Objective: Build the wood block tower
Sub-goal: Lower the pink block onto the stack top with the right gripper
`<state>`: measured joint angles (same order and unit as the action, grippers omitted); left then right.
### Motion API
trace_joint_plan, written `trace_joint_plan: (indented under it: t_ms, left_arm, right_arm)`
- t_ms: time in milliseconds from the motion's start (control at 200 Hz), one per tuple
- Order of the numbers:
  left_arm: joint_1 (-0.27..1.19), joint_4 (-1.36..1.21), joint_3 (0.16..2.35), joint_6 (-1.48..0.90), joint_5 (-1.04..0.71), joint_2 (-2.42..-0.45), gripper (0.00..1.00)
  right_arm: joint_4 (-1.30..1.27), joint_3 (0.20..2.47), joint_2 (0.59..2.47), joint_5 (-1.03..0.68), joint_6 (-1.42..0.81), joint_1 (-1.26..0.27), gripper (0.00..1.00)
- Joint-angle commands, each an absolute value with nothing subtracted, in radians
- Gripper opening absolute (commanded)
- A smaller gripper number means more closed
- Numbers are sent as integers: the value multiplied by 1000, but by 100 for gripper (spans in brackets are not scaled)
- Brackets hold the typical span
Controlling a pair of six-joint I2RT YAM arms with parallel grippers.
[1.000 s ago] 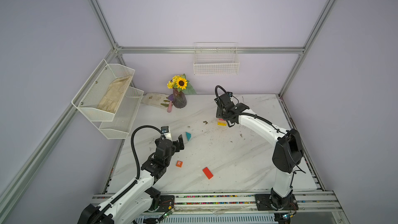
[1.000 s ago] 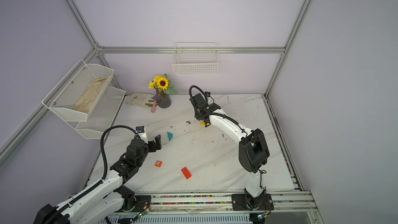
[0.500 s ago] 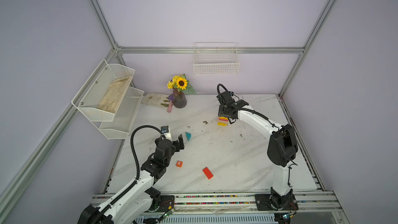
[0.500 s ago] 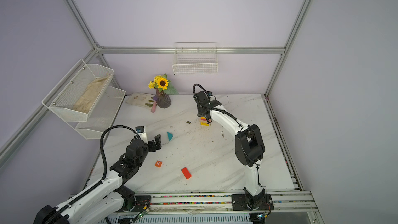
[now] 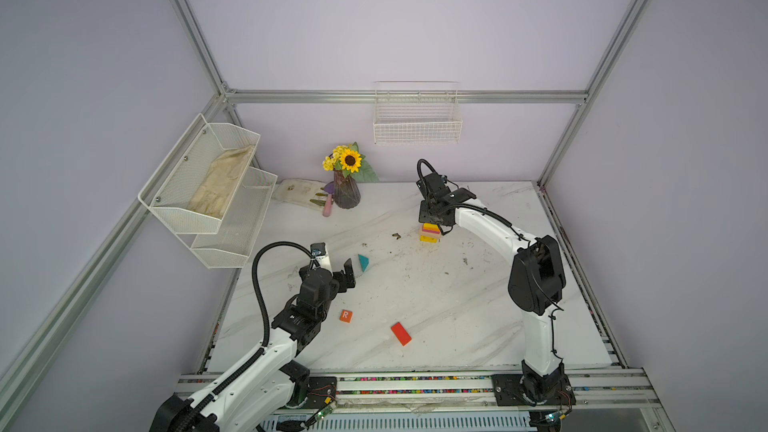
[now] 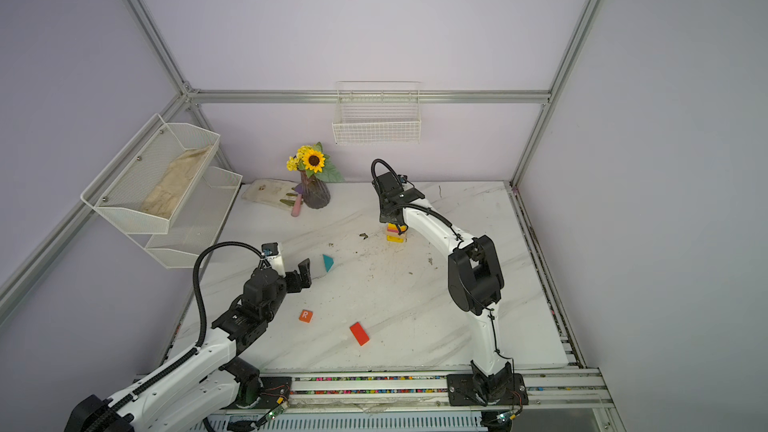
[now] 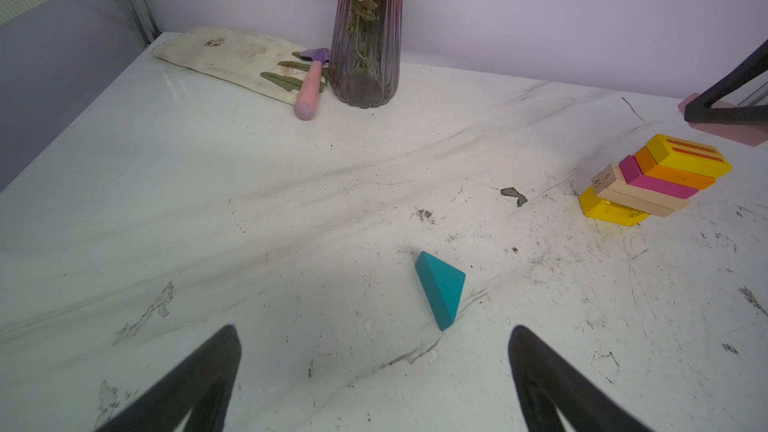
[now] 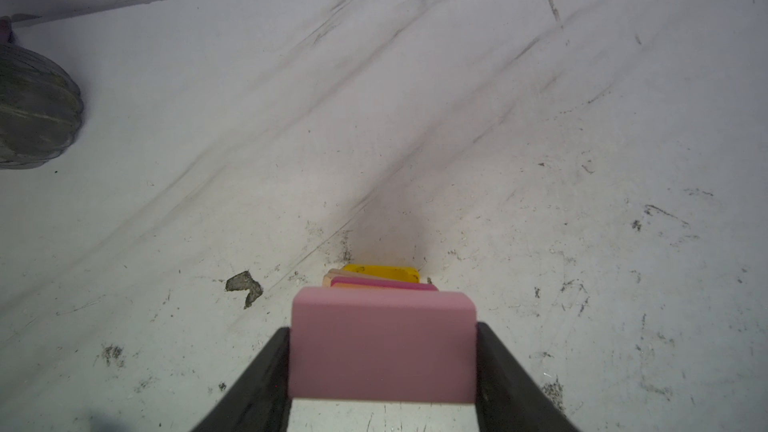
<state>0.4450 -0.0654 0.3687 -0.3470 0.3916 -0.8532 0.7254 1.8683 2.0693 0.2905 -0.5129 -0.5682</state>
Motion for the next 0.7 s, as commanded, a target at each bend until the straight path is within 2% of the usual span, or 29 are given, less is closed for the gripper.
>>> trace_joint_plan:
  t_ms: [0, 695]
  left_arm:
    - [440, -111, 360, -333, 386, -853, 98]
    - [440, -110, 360, -333, 384, -853, 97]
  right_arm:
    - [787, 1904, 2085, 296, -506, -567, 52]
    - [841, 1957, 2122, 279, -505, -568, 57]
